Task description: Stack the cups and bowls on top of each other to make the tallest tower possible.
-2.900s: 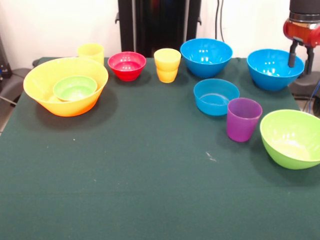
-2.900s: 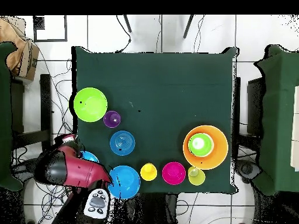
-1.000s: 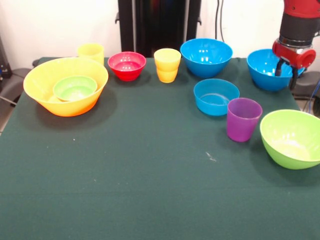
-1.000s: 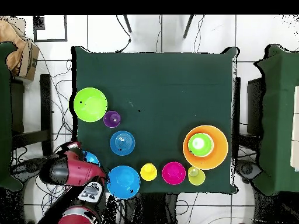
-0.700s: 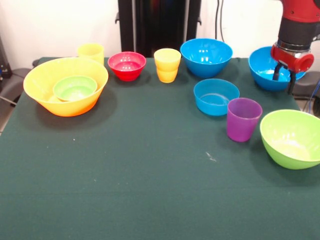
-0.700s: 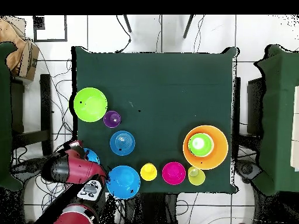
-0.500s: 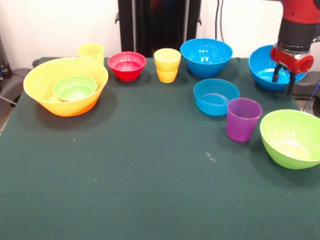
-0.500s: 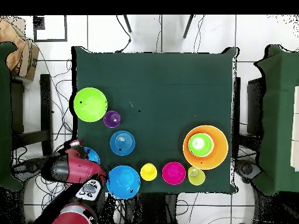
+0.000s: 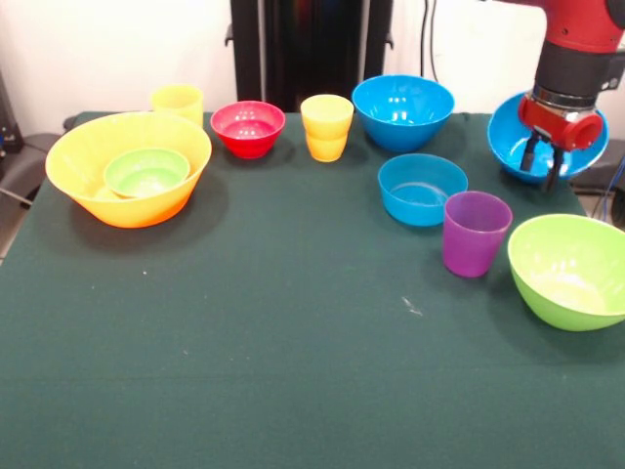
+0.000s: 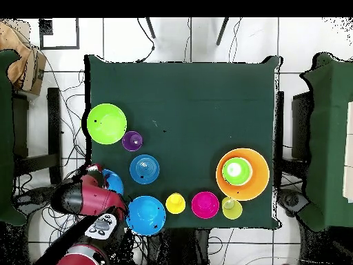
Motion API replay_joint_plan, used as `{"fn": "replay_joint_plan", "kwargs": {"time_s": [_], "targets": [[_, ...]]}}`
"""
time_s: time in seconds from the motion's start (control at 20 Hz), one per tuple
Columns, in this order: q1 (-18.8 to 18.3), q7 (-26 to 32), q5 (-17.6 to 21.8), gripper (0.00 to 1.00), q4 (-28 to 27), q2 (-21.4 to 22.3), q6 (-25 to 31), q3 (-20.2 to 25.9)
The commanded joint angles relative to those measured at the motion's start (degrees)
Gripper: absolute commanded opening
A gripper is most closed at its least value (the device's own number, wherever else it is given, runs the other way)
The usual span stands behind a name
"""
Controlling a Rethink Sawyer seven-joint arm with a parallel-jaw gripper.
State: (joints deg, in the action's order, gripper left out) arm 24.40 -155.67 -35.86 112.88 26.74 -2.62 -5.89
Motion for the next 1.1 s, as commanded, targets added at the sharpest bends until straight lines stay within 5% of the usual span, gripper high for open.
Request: {"fn": "replay_joint_plan", "kwargs": {"time_s": [0.05,0.9,1.1], "targets": [[0.85,-7.97,-3.22,0.0,-4.48,-1.66,1.96,0.74],[-0.49,-8.03,-2.11,0.0,-3.93,-0.19,2.5,2.27],[-0.76,-8.15,-1.17,0.0,0.87,8.06,8.26,1.07]]}}
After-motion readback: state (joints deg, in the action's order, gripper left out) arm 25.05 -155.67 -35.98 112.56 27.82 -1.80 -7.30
